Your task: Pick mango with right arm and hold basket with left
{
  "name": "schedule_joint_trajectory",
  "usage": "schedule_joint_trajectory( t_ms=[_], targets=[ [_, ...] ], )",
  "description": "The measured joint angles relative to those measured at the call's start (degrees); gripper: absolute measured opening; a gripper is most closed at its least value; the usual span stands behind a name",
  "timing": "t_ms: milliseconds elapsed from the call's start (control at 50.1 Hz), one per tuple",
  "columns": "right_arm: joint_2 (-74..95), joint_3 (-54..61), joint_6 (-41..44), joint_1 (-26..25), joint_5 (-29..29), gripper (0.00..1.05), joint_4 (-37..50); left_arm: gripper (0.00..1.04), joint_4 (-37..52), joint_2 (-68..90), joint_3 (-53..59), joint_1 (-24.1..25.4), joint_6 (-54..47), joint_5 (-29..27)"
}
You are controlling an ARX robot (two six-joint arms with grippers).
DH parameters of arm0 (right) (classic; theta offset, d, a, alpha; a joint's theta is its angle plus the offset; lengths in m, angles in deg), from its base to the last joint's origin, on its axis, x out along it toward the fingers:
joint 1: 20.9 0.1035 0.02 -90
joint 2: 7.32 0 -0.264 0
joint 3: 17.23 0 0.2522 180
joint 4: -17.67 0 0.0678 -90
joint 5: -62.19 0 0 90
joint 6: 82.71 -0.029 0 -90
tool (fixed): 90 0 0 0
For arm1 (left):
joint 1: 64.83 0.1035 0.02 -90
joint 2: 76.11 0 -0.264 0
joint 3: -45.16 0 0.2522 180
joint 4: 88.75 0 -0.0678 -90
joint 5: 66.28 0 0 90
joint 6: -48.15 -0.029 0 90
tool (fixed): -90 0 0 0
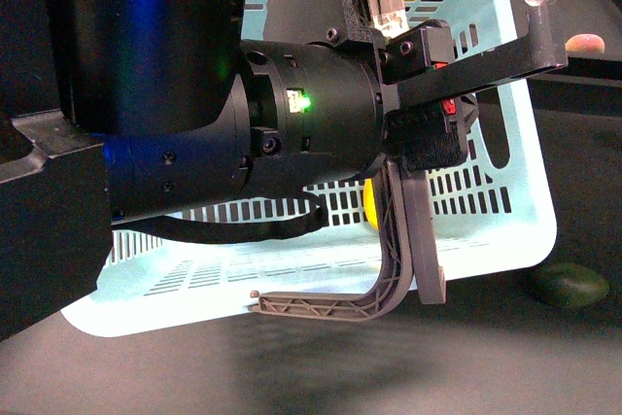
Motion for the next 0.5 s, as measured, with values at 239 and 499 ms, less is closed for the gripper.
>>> schedule_joint_trajectory(
  t_ms=[239,499],
  targets=[
    [-3.89,0.00,0.00,0.00,0.02,0.02,-3.91,0.16,0.00,0.00,0.00,0.00,0.00,-0.02],
    [-14.32,-0.02,0.04,0.00,0.11,0.02,-15.23,0.16,0.00,0.00,0.00,0.00,0.00,-0.04]
  ],
)
